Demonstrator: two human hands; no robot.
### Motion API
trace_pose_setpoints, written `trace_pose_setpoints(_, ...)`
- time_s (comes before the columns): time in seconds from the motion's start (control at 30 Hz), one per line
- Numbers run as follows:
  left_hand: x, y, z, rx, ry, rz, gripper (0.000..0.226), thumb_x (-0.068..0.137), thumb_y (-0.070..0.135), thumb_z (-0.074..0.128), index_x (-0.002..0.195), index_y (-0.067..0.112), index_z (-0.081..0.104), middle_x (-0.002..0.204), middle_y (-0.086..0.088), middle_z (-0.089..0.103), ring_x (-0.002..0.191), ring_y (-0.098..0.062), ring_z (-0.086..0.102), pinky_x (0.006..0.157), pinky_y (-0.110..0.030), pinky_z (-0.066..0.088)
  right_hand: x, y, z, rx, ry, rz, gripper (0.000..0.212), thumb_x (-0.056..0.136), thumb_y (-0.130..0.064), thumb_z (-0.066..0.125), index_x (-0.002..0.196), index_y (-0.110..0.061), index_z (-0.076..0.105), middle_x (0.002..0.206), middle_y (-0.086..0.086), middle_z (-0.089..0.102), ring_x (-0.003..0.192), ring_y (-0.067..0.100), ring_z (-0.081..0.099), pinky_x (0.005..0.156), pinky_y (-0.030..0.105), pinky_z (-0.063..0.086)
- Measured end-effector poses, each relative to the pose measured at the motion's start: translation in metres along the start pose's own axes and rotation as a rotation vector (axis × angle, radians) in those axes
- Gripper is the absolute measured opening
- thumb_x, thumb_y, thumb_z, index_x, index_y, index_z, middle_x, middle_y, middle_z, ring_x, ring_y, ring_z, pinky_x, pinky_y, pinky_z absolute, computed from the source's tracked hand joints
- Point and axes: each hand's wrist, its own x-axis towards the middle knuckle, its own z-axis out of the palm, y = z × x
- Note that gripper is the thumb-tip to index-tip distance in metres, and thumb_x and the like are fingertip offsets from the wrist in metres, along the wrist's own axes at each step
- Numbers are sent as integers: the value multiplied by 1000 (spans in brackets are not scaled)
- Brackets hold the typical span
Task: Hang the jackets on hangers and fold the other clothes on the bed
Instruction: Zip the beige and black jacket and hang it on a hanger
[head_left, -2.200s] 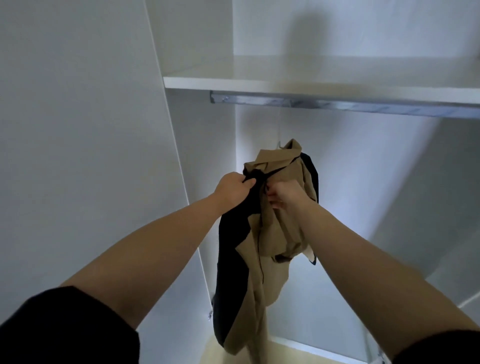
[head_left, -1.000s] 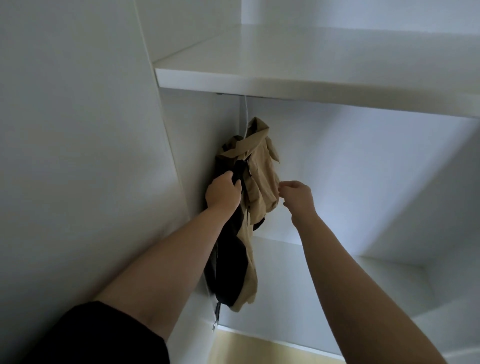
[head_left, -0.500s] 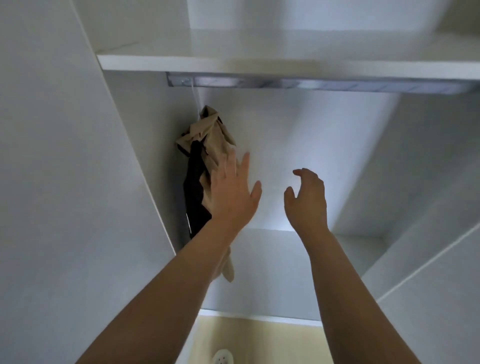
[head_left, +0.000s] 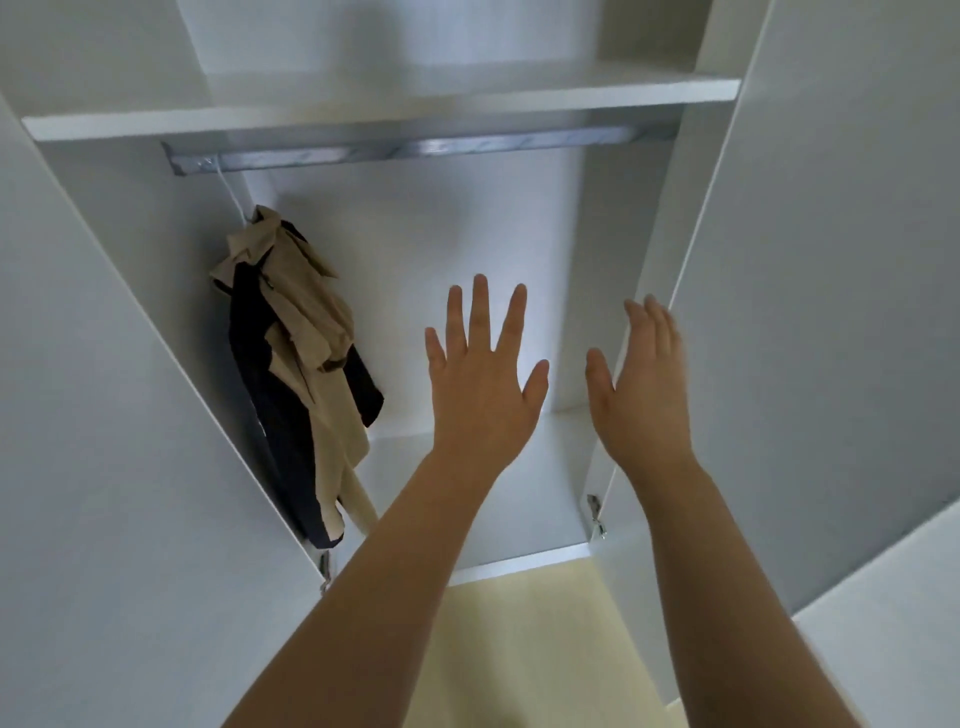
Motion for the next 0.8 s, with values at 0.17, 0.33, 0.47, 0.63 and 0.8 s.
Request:
trace_pose_setpoints(0.17,-51,55,-37,-57,-31,103,69,95,54,28,153,26,4,160,-9,1,147,-31,-2,114,-54,8,-62,12,-78,-32,100,44,57,96,-27,48,146,-5,30,156,13,23,146,27,14,119,41,14)
trace_pose_setpoints(0.33,-131,87,-72,-110,-29,211,67,94,50,37,152,22,18,159,-13,13,146,-35,10,111,-57,18,-150,19,-150,-31,231,119,56,95,-24,50,143,-2,33,152,18,29,143,32,19,117,42,17)
trace_pose_setpoints(0.47,-184,135,-96,-230,-161,238,70,94,51,40,153,27,11,161,-7,3,147,-29,0,114,-56,11,-217,23,-198,-136,169,155,58,95,-26,51,145,-2,31,154,17,25,145,31,16,118,47,17)
trace_pose_setpoints(0.63,-243,225,-128,-357,-228,356,71,94,52,38,153,30,4,161,-4,-2,147,-26,-6,115,-54,6,-288,56,-279,-205,227,254,60,96,-30,48,146,-3,30,155,15,23,146,30,14,117,48,17)
trace_pose_setpoints(0.8,-301,330,-148,-424,-264,486,71,95,53,33,152,32,-5,160,-1,-11,147,-23,-13,115,-53,2,-355,105,-367,-292,301,369,60,95,-32,47,146,-5,29,156,14,23,146,29,14,117,47,18)
